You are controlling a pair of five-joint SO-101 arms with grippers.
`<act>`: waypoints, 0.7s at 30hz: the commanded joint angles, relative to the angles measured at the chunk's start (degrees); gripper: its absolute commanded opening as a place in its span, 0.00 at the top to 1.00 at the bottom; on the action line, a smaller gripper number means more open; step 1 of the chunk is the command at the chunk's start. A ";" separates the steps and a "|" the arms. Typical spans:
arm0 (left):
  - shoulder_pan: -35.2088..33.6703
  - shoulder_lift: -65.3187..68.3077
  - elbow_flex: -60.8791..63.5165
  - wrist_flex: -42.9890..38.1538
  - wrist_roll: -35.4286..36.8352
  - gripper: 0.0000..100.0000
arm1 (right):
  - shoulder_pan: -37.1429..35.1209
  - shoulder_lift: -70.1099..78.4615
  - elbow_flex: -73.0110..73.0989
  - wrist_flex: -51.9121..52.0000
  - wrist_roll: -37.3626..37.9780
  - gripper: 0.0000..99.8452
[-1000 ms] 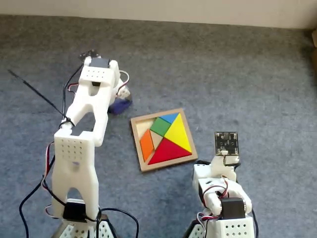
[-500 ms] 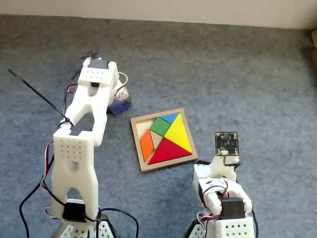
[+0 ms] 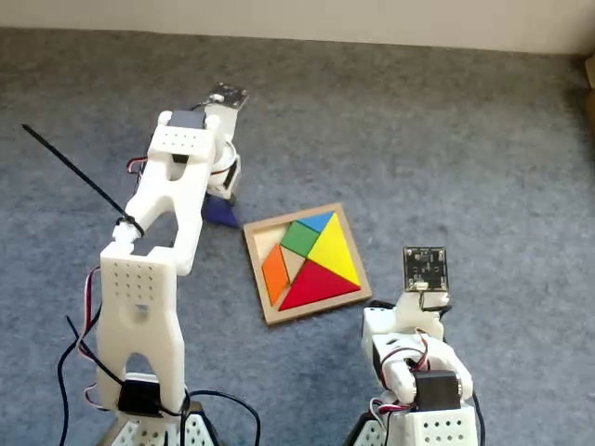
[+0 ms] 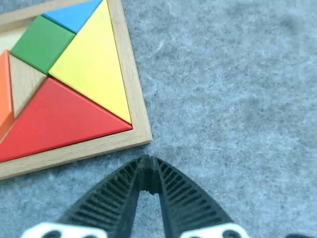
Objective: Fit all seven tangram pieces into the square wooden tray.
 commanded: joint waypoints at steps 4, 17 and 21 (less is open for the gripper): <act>-1.63 -5.14 -7.34 6.86 1.05 0.73 | 0.57 -0.92 5.05 0.22 -0.18 1.00; -1.19 -7.16 -10.51 21.19 41.14 0.72 | 0.57 -0.92 5.05 0.22 -0.18 1.00; -0.66 -4.97 -7.87 20.84 49.85 0.74 | 0.57 -0.92 5.05 0.22 -0.18 1.00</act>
